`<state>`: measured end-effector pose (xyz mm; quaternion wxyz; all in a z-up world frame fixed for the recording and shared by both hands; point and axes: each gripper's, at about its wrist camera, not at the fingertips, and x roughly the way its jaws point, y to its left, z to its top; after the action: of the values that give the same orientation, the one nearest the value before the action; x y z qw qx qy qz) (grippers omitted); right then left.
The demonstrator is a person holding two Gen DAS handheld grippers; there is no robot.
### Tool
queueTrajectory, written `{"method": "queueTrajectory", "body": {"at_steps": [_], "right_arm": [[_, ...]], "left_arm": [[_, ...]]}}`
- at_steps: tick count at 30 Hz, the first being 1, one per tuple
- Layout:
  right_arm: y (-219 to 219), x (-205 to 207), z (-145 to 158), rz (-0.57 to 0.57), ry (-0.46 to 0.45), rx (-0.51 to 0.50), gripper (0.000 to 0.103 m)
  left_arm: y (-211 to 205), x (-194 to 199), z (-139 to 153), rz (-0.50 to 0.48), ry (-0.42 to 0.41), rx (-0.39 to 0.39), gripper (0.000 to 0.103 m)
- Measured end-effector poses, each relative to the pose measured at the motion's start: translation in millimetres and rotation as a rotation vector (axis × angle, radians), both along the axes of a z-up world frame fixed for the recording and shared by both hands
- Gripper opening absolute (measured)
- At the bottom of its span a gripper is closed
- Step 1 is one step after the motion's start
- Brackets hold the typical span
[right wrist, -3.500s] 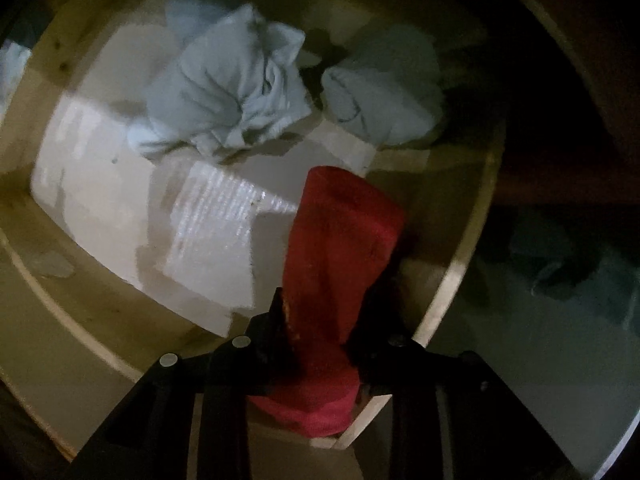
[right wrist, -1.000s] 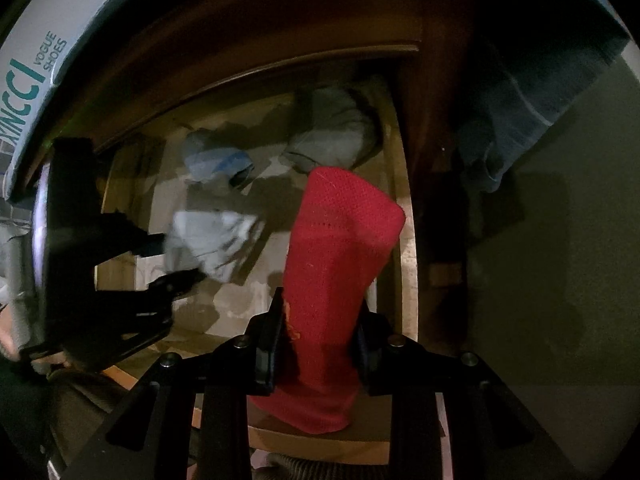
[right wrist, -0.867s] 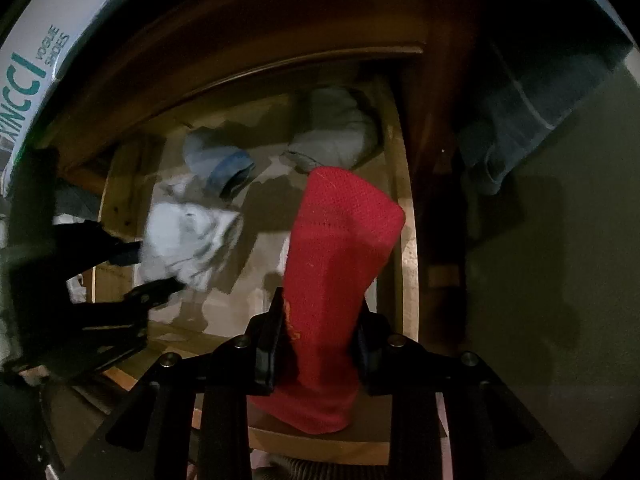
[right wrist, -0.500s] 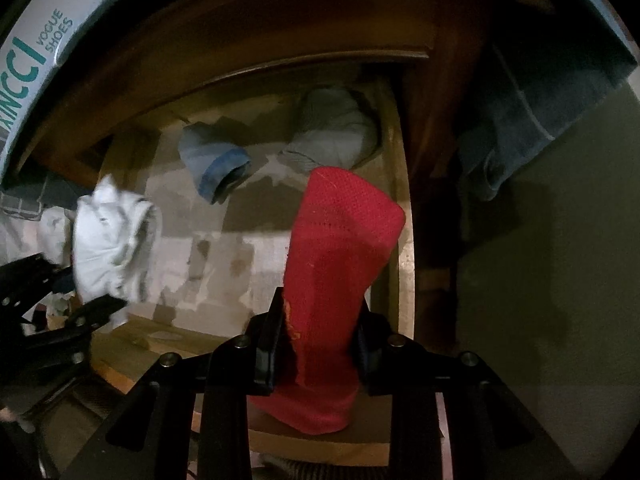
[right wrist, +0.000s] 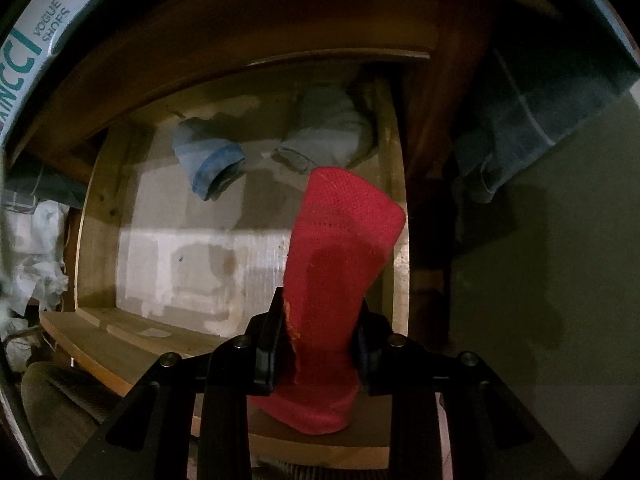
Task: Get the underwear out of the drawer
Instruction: 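Carry the light blue cloth into the white box and open the left gripper, then return the left gripper to the drawer while the right gripper holds the red sock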
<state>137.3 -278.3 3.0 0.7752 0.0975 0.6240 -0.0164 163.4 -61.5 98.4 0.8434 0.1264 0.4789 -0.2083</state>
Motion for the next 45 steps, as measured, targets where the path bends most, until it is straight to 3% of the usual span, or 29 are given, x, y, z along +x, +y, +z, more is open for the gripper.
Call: {"method": "queueTrajectory", "body": {"at_steps": [13,21,26,35,45], "right_arm": [[1.7,0.5,-0.5,0.005,-0.001,-0.013,0.026],[2.2,-0.1,-0.8,0.006,-0.001,-0.019,0.026],[2.5,-0.1,-0.7,0.005,0.001,-0.018,0.026],[2.1,-0.5,-1.0,0.006,0.002,0.002,0.026],[3.7,-0.3,0.1,0.012,0.001,0.001,0.026]], "left_arm": [[3.2,10.8,138.5,0.025,-0.182,-0.105,0.031],[-13.9,68.5,180.8,0.098,-0.195,-0.161,0.031],[-36.6,101.7,173.4,0.101,-0.181,-0.137,0.031],[-73.0,149.5,127.9,0.095,-0.103,-0.072,0.031],[-65.8,174.2,82.8,0.163,-0.029,-0.045,0.031]]}}
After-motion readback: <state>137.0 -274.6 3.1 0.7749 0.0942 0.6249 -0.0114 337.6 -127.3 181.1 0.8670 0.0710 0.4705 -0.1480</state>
